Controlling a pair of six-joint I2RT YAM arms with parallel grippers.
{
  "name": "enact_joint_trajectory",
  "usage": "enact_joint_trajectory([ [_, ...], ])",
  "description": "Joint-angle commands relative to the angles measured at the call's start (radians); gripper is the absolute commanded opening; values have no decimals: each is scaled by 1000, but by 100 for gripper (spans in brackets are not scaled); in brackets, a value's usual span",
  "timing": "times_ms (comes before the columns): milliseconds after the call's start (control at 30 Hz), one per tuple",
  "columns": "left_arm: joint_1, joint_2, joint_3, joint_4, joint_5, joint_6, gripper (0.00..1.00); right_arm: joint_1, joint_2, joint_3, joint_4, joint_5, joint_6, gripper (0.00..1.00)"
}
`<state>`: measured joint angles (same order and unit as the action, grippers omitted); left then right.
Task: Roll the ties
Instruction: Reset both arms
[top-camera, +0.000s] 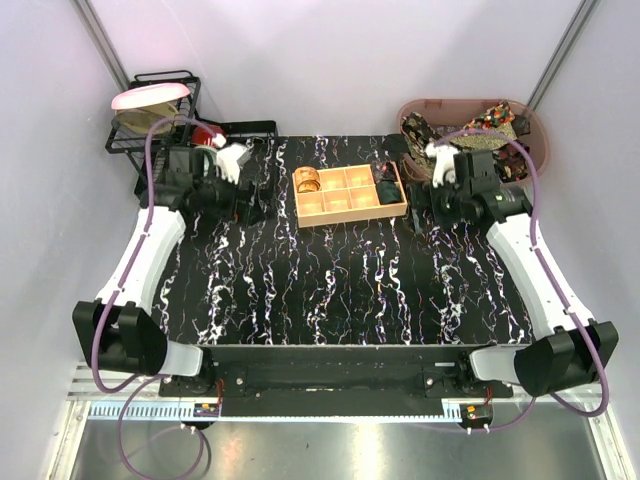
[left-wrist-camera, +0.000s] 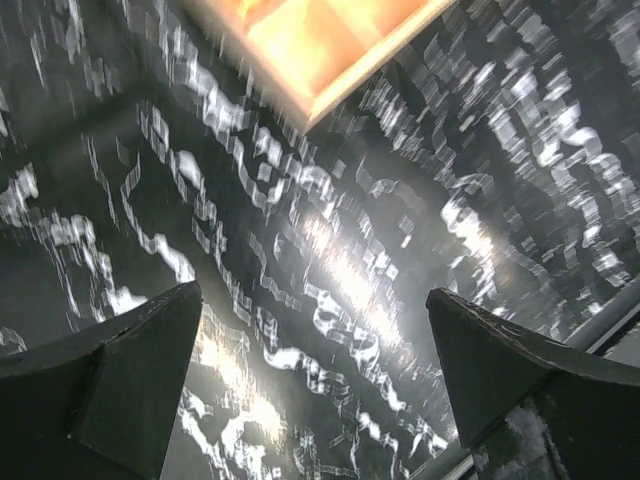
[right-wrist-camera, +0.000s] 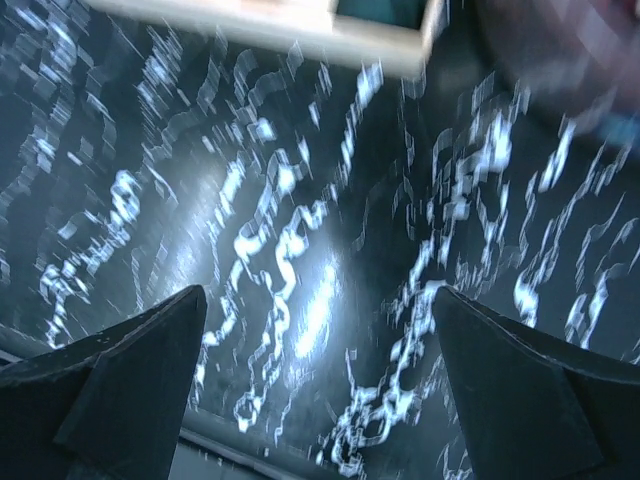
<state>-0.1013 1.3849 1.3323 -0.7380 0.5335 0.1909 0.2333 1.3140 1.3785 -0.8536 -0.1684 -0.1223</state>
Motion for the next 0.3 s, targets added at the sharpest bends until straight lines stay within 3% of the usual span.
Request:
enact_joint_trajectory([
  [0, -23, -52, -123, 64, -156, 8, 99, -32, -35, -139, 53, 32, 42, 100],
  [267, -124, -159, -286, 170, -334, -1, 99, -45, -19, -191, 96, -32, 105, 100],
])
